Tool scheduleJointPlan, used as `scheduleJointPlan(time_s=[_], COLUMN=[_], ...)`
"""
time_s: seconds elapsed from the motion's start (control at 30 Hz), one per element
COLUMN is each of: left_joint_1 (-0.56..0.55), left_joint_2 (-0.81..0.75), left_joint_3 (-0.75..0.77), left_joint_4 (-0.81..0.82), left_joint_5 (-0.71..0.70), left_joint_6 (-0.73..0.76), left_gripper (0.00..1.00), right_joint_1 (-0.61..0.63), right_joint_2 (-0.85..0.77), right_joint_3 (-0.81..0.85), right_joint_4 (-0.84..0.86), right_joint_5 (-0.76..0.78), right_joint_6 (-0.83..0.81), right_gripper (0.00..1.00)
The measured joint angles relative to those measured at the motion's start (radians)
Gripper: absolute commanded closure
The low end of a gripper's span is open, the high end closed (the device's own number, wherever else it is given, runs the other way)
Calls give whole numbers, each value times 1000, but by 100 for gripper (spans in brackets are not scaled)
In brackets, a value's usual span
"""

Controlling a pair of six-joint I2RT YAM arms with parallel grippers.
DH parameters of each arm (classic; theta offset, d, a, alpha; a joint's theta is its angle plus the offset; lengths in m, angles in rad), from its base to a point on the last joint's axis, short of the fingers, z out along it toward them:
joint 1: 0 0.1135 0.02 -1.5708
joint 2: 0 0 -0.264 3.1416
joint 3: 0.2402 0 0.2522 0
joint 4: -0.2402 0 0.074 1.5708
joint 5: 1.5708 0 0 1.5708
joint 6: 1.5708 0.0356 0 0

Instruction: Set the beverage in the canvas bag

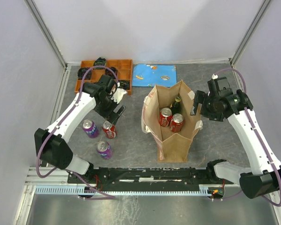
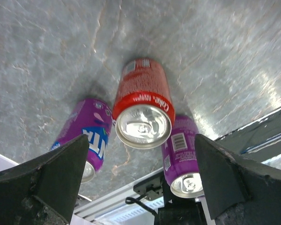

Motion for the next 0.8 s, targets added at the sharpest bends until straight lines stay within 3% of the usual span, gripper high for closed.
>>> scheduleJointPlan(time_s=[0.4, 0.47, 0.5, 0.6, 0.63, 0.8], left_joint_1=[0, 0, 0, 0, 0, -2], left_joint_2=[-57, -56, -53, -50, -51, -50], left_joint_3=[-264, -289, -296, -309, -309, -300], left_joint_4=[156, 193, 208, 242, 246, 243], left_joint_5=[-17, -22, -28, -29, -31, -40], left_joint_6=[18, 18, 18, 19, 16, 18], left_gripper=[0, 13, 28, 83, 94, 97], right_joint_1=[0, 0, 0, 0, 0, 0], right_joint_2=[-25, -28, -29, -32, -33, -46], right_joint_3=[-28, -28, -28, -28, -28, -28], right_joint_4=[1, 0, 0, -1, -2, -11], right_joint_5=[0, 0, 0, 1, 1, 2], right_joint_6=[0, 0, 0, 0, 0, 0], right_gripper=[1, 1, 1, 1, 1, 1])
